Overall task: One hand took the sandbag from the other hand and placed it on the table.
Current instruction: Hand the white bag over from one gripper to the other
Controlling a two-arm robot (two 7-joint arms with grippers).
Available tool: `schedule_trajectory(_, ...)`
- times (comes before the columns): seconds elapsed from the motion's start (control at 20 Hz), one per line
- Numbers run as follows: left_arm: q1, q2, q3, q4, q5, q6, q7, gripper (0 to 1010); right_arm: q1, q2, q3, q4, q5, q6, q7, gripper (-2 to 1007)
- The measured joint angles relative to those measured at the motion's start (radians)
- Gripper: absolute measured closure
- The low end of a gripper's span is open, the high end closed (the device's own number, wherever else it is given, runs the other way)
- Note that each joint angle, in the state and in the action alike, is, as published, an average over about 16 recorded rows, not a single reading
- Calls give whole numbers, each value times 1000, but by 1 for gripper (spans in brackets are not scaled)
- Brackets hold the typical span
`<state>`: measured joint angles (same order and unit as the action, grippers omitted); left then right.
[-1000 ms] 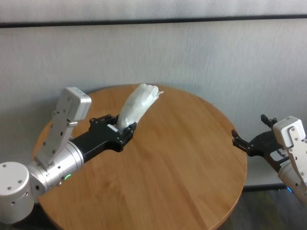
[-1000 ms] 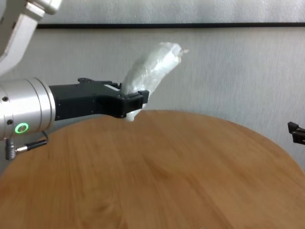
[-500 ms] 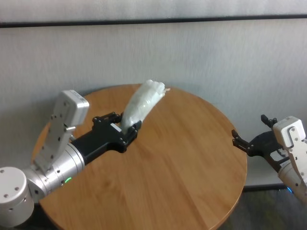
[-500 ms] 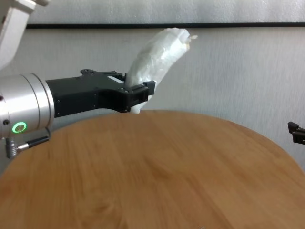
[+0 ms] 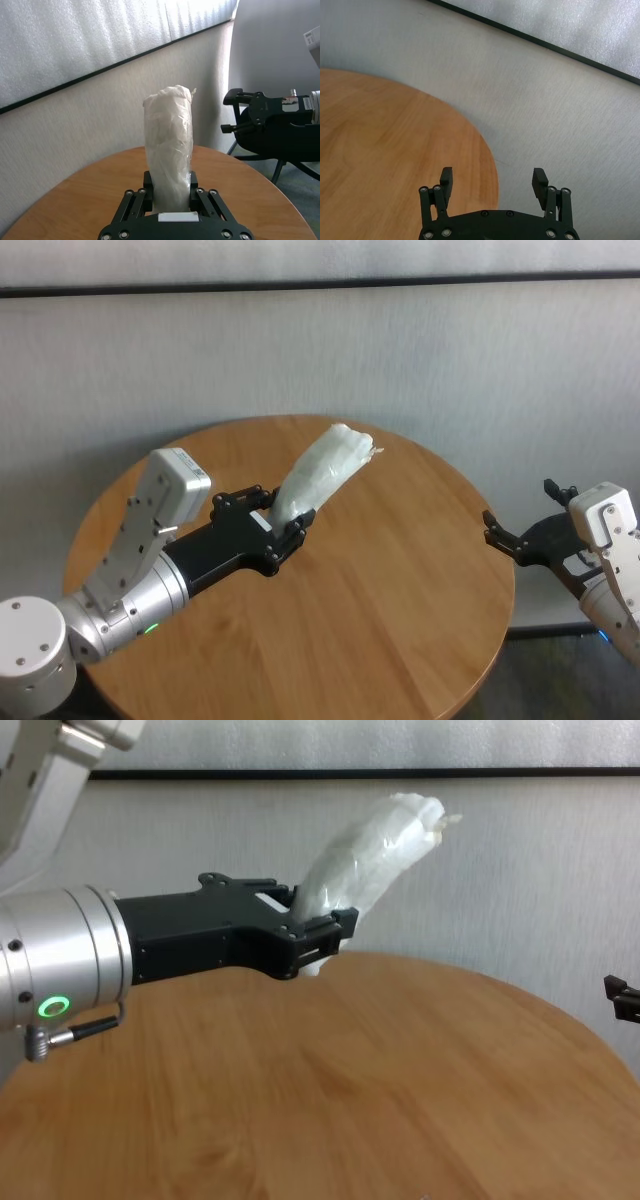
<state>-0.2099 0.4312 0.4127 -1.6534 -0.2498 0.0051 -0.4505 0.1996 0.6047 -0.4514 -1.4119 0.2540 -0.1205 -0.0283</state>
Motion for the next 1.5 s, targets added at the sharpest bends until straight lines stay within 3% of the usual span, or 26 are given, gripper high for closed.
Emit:
schedule_trajectory(0.6, 6, 10, 14, -13, 19, -5, 3, 599, 0, 0, 0, 0, 0, 0, 0, 4)
schedule_trajectory(1.5, 10, 8, 12, -12, 26, 1, 11, 599, 0, 0, 0, 0, 0, 0, 0, 4)
